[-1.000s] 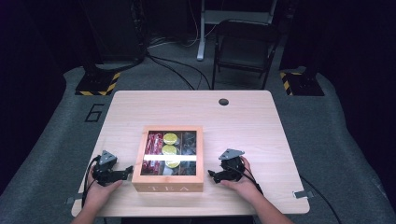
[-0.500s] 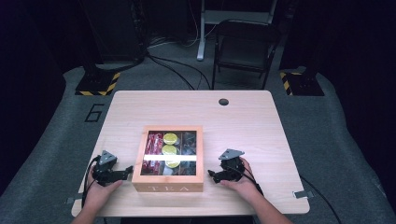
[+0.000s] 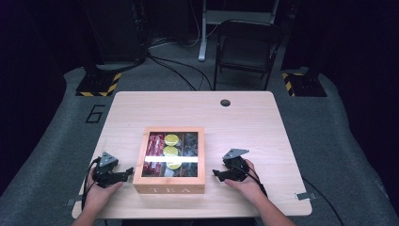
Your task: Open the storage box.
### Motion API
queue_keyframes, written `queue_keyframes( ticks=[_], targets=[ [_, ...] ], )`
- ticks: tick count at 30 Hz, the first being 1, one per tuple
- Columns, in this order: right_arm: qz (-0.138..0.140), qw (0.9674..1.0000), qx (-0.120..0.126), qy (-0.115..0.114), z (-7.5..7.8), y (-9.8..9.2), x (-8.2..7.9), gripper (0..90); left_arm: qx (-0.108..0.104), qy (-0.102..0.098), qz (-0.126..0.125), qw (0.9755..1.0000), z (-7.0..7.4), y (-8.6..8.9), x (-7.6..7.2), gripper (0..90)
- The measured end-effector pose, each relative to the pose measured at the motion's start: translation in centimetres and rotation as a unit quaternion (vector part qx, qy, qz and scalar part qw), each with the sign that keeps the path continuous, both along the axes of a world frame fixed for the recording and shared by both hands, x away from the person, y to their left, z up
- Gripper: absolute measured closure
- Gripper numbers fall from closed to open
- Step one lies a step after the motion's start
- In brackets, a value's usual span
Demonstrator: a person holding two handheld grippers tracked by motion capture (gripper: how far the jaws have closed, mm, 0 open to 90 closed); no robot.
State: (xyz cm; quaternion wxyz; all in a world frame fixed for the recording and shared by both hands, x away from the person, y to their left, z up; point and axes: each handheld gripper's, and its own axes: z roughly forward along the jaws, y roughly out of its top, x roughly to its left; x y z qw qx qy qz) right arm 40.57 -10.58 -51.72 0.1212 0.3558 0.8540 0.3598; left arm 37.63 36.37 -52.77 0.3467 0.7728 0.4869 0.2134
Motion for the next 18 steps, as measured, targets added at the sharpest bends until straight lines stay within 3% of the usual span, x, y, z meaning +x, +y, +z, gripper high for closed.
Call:
queue_keyframes(
  ticks=[7, 18],
  targets=[
    [-0.011, 0.9999, 0.012, -0.004, 0.6, -0.1, -0.3, 35.9, 0.000, 0.021, -0.006, 0.9998, 0.6, -0.3, -0.2, 32.1],
    [-0.011, 0.9998, 0.015, -0.007, 1.3, -0.4, -0.7, 37.9, -0.024, 0.015, -0.004, 0.9996, 2.1, -0.7, -1.2, 35.7]
  ],
)
